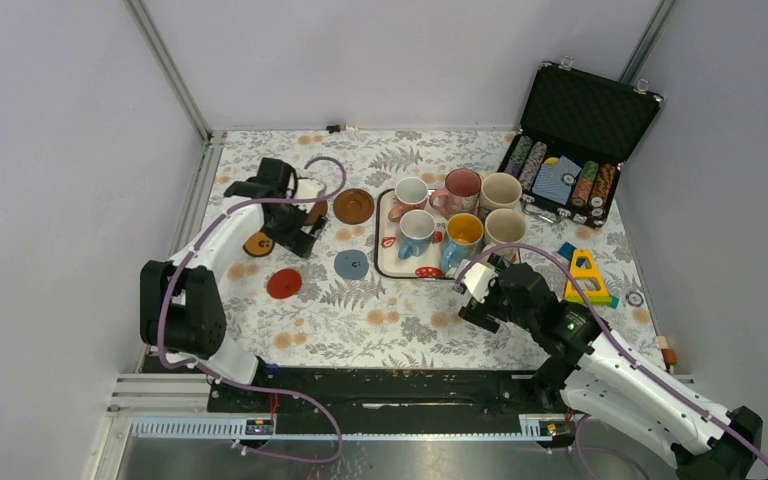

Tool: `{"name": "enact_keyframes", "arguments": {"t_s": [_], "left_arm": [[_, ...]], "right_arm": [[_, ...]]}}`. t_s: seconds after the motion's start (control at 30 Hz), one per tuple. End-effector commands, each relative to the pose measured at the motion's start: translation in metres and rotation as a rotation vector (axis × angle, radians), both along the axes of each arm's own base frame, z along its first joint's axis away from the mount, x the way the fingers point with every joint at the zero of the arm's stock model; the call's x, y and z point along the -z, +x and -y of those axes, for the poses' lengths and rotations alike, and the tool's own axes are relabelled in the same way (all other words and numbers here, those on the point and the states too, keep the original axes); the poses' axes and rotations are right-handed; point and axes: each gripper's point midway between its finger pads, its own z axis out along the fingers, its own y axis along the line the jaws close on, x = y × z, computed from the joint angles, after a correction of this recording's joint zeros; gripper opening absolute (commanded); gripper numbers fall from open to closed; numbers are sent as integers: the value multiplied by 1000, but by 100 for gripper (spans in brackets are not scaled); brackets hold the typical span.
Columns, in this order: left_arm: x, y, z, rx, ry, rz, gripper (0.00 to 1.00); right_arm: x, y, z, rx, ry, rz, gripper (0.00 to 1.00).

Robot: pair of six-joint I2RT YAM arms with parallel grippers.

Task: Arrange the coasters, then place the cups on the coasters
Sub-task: Move the coaster to the center of the board.

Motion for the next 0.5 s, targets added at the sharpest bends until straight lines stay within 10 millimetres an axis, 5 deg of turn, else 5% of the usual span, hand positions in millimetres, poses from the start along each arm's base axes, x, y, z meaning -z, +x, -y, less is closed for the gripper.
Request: {"name": "enact_keyframes", "arguments": {"t_s": [0.0, 0.2, 0.47], "left_arm": [[14, -13, -35, -93, 32, -90, 99], [49, -37, -56, -109, 74, -197, 99], [83, -48, -55, -97, 46, -302, 99]], "right_arm": [[-8, 6, 0, 26, 31, 28, 94], [-7, 6, 0, 26, 28, 26, 94], [-5, 6, 0, 24, 17, 18, 94]]}}
